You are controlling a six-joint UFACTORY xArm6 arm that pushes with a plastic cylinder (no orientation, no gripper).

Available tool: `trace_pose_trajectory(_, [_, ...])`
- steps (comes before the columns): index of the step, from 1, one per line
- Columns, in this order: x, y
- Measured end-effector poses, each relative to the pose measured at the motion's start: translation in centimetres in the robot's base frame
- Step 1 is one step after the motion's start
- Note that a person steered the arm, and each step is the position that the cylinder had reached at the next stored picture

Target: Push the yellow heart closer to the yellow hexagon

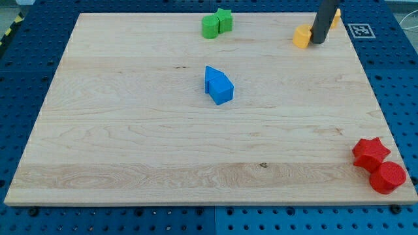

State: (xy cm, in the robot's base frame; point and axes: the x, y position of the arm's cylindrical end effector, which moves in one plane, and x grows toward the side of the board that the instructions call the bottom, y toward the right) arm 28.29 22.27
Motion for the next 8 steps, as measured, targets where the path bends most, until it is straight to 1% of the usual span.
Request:
trace_pose_trajectory(1, [3.0,0.1])
trace_pose_trajectory(2, [7.0,-0.4])
trace_pose_trajectory(3, [7.3,-3.1])
trace_pose_trajectory(4, [6.0,-5.1])
trace_pose_trajectory(5, [3.2,-5.1])
trace_pose_trajectory(6, [0.1,-4.5])
trace_pose_trajectory(8, [-3.1,-2.2])
